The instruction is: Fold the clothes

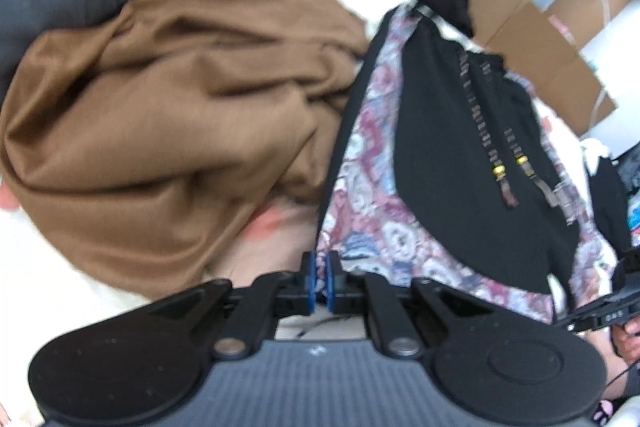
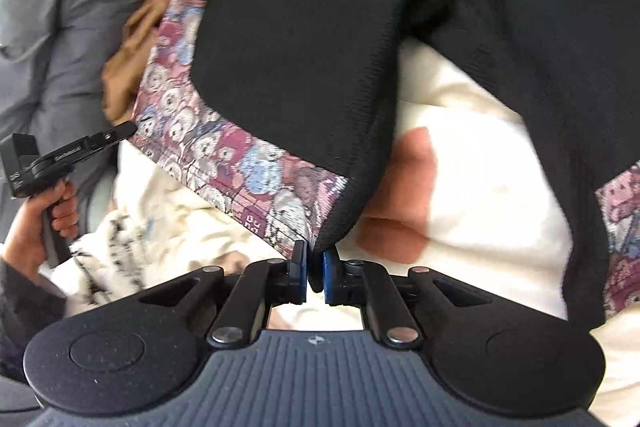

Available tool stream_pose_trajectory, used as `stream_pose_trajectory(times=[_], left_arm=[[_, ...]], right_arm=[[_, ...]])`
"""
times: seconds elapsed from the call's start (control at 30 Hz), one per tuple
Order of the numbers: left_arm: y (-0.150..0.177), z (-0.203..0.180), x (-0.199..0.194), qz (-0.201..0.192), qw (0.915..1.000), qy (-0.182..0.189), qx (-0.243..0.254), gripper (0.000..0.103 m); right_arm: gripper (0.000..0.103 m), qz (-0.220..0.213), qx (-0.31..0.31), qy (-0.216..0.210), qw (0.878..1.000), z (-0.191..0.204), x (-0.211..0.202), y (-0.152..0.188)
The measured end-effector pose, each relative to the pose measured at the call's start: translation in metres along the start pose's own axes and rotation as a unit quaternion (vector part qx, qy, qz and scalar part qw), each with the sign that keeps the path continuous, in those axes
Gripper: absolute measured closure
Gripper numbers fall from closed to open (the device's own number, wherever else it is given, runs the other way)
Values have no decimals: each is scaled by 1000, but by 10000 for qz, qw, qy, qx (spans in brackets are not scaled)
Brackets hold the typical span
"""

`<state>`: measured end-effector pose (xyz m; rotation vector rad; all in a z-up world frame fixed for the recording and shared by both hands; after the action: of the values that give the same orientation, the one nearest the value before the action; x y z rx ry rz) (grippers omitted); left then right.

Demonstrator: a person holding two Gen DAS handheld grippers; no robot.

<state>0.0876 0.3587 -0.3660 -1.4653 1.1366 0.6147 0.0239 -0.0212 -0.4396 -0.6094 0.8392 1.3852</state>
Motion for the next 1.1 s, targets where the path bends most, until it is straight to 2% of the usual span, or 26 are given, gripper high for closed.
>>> stream_pose_trajectory(times=[0.1, 0.17, 0.23, 0.37, 0.43, 0.5, 0.6, 0.67, 0.7, 0.73, 0.77, 0.83, 0.93, 1.1], left_arm=[[-3, 5, -1, 9, 9996, -257, 80, 92], [-7, 6, -2, -40, 9995, -289, 92, 86], [-14, 6, -2, -108, 9995, -277, 126, 74], [-17, 0, 11, -87, 9996, -162, 205, 70], [-16, -4, 20, -72, 9997, -81, 229, 60], [-14, -8, 28, -61, 9992, -137, 378, 60], [-9, -12, 40, 27, 9990, -63, 447, 64], [-5, -12, 45, 68, 9993, 42, 369, 85], [-3, -11, 46, 81, 9995, 90, 307, 93], [-2, -10, 45, 67, 9996, 150, 245, 95], [0, -10, 42, 50, 9996, 195, 217, 96], [0, -8, 32, -3, 9995, 277, 130, 97], [-8, -2, 6, -242, 9986, 444, -150, 97], [-5, 1, 8, -38, 9997, 105, 196, 97]], right_arm=[[78, -47, 53, 290, 9996, -7, -1, -4], [63, -69, 74, 272, 9996, -8, -5, -6], [62, -99, 76, 251, 9996, -7, -10, -9], [61, -181, 33, 191, 9996, -4, -17, -13], [61, -246, 13, 190, 9995, -3, -19, -15], [61, -294, 11, 212, 9993, -1, -17, -18], [62, -321, -10, 252, 9992, 0, -10, -20], [67, -245, -56, 281, 9993, 1, -2, -19], [72, -206, -73, 297, 9993, 1, 2, -18], [82, -153, -100, 302, 9994, 2, 5, -16], [89, -93, -131, 301, 9994, 3, 8, -15], [96, -37, -153, 151, 9998, 6, 7, -13], [96, -40, -229, -47, 9997, 10, 2, -13], [96, 43, -293, 139, 9995, 4, 7, -13]])
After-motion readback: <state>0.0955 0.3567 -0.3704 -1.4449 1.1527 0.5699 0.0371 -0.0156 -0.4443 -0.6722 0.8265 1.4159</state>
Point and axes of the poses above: each gripper's, at about its wrist camera, not at the fingertips, and x roughly the way its jaws point, z to its left, y to its underside, the point moved 9 cm from there along x, roughly the way its jaws point, and after that the axes turned 13 degrees about x, right-handed, at the moved point
